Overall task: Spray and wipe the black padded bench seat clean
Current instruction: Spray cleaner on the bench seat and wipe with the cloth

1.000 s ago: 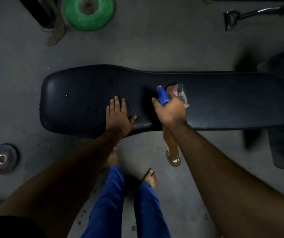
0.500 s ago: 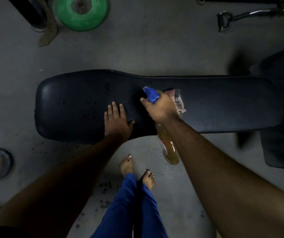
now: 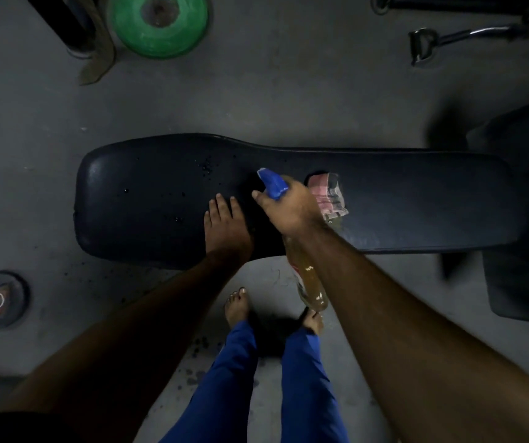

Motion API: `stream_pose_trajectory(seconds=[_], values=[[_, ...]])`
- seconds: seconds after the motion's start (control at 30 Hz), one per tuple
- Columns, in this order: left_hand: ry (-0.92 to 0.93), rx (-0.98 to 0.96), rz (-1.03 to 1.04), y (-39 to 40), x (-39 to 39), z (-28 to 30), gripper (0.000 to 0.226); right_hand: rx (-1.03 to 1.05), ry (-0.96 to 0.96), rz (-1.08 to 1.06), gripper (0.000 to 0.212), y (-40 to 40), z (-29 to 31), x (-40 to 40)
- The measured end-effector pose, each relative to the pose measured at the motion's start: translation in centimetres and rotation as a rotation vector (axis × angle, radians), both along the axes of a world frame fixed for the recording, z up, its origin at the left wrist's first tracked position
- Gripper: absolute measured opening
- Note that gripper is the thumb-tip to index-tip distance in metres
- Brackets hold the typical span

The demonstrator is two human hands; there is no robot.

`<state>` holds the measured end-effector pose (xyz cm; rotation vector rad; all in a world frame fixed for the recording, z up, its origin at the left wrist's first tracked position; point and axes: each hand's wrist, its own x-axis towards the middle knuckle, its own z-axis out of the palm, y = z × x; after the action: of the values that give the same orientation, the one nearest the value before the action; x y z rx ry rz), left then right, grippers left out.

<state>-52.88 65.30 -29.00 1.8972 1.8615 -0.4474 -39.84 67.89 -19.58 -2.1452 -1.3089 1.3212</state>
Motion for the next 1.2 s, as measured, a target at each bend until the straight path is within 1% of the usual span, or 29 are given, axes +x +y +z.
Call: stream_pose_trajectory(seconds=[0.13, 0.17, 0.23, 0.33, 0.43, 0.53, 0.6, 0.67, 0.77, 0.83, 0.9, 0.97, 1.03, 1.1, 1.2], values=[[-0.057, 0.008, -0.022, -0.6, 2.9, 1.4, 0.077, -0.016, 0.076, -0.115, 0.019, -3.2, 0.7, 3.9], [-0.087, 0.018, -0.016, -0.9, 3.8, 1.6, 0.076, -0.014, 0.104, -0.157, 0.017, -3.9, 0.9, 5.0], [-0.166, 0.046, 0.014, -1.7, 5.7, 1.9, 0.070, 0.010, 0.100, -0.202, 0.020, -5.3, 1.2, 7.6], [-0.271, 0.134, 0.021, -2.6, 8.9, 2.4, 0.059, 0.116, 0.044, -0.246, 0.012, -6.2, 2.5, 11.6], [-0.310, 0.214, -0.058, -2.5, 12.2, 2.8, 0.056, 0.243, 0.033, -0.333, 0.009, -5.7, 3.9, 15.0], [-0.277, 0.160, -0.082, -1.4, 14.9, 2.8, 0.060, 0.389, 0.076, -0.385, 0.011, -4.1, 5.1, 17.9], [-0.258, 0.098, -0.067, -0.7, 16.1, 2.0, 0.060, 0.465, 0.119, -0.401, 0.018, -2.8, 5.8, 19.4], [-0.234, 0.018, -0.035, -0.2, 17.1, 1.3, 0.059, 0.546, 0.178, -0.391, 0.021, -1.6, 6.2, 20.8], [-0.199, -0.057, 0.003, 0.1, 17.9, 1.0, 0.059, 0.632, 0.232, -0.341, 0.018, -0.6, 5.4, 22.2], [-0.179, -0.078, 0.011, 0.3, 18.3, 1.0, 0.059, 0.632, 0.225, -0.303, 0.019, -0.7, 4.1, 22.8], [-0.163, -0.106, 0.015, 0.6, 18.4, 1.0, 0.060, 0.622, 0.226, -0.304, 0.024, -1.2, 3.1, 23.3], [-0.150, -0.126, 0.010, 0.8, 18.5, 1.1, 0.062, 0.630, 0.220, -0.293, 0.029, -1.3, 2.9, 23.7], [-0.156, -0.139, 0.018, 0.9, 18.6, 1.5, 0.062, 0.604, 0.231, -0.288, 0.029, -1.3, 2.9, 24.1], [-0.154, -0.147, 0.020, 0.9, 18.8, 1.8, 0.062, 0.569, 0.248, -0.317, 0.030, -1.3, 3.0, 24.3], [-0.127, -0.158, 0.010, 0.8, 19.0, 2.3, 0.063, 0.518, 0.278, -0.407, 0.041, -1.7, 2.6, 24.3]])
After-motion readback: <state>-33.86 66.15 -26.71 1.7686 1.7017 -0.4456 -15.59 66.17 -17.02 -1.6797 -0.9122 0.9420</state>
